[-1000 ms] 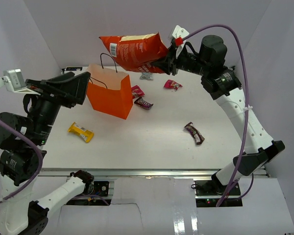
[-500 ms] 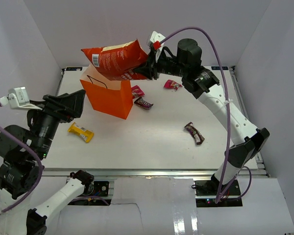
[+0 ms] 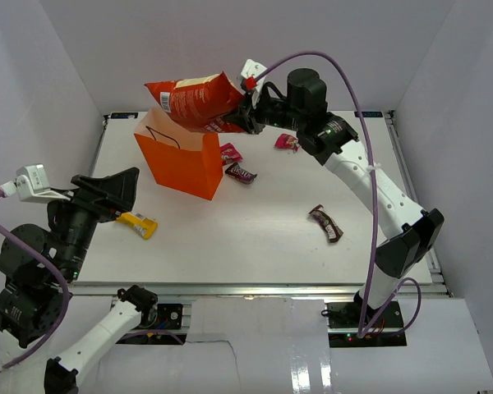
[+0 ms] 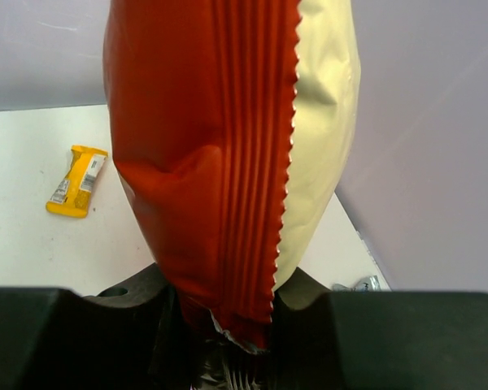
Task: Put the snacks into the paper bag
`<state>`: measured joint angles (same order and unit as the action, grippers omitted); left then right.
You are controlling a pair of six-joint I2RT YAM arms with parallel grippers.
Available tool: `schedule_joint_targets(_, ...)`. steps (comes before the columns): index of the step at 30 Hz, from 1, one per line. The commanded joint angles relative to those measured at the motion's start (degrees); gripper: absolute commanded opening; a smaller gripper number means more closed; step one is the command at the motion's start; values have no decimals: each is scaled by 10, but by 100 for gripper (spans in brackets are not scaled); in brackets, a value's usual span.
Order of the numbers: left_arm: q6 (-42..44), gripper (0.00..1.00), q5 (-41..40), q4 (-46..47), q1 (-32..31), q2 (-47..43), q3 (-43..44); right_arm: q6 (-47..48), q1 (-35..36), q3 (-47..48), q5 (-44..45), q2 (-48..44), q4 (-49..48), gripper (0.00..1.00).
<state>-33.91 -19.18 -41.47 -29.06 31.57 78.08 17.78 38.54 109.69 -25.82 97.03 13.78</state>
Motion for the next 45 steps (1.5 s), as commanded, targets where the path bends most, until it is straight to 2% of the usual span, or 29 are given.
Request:
schedule_joint_targets(1, -2, 98, -13, -12, 0, -5, -4, 28, 12, 14, 10, -4, -26, 15)
schedule_joint_targets(12, -8, 98, -27, -33, -1, -28, -9, 38, 14, -9, 24, -4, -18, 20)
schedule_joint_targets(32, -35, 98, -26, -51, 0, -51, -20, 35, 21, 6, 26, 14, -30, 47)
schedule_joint_targets(45, -44, 98, -24, -50, 0, -53, -36, 34, 22, 10, 25, 18, -35, 58)
